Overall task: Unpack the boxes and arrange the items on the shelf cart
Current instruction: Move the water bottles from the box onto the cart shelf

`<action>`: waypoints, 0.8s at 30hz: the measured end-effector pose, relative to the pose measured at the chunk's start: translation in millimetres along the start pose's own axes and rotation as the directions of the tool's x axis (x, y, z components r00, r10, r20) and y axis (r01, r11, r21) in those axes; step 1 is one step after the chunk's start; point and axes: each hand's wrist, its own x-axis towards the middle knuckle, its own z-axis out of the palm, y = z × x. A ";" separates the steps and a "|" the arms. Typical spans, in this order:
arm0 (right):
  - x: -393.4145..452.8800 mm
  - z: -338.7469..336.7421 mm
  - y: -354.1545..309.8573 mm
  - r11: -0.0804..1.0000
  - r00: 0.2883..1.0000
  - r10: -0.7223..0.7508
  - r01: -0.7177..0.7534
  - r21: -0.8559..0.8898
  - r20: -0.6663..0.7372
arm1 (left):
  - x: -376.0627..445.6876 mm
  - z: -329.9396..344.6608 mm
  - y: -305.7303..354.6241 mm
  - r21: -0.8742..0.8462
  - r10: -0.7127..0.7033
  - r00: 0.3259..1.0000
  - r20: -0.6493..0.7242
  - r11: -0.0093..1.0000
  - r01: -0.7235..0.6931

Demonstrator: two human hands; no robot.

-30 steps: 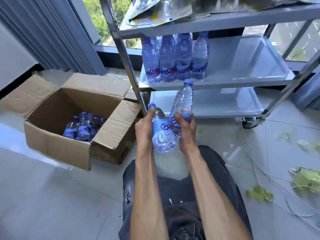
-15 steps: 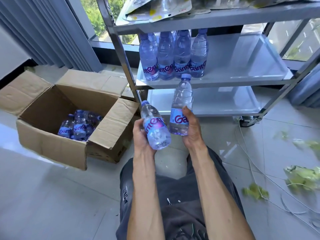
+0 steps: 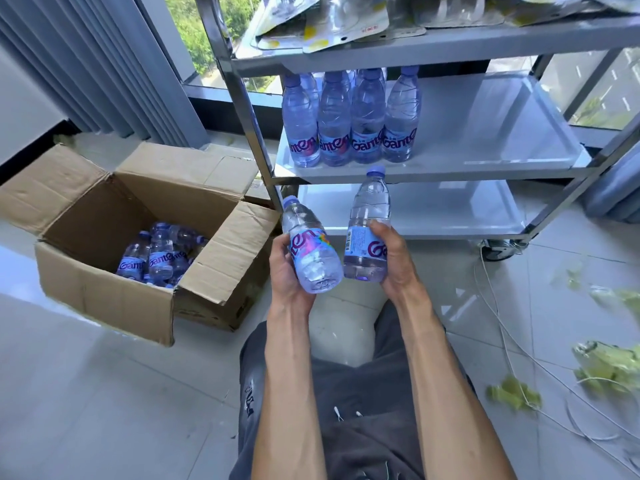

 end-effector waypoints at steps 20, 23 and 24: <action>31.2 -51.1 -37.9 0.953 0.986 -0.085 0.037 -0.300 -0.146 | 62.2 21.2 -31.1 0.593 0.231 0.971 -0.057 0.790 -0.153; 40.6 -51.7 -47.4 0.896 0.952 -0.216 0.105 -0.432 -0.217 | 73.8 29.3 -27.7 0.663 0.374 0.926 -0.056 0.707 -0.246; 43.8 -50.9 -51.9 0.875 0.937 -0.259 0.126 -0.467 -0.234 | 79.0 34.0 -27.5 0.684 0.426 0.903 -0.058 0.676 -0.275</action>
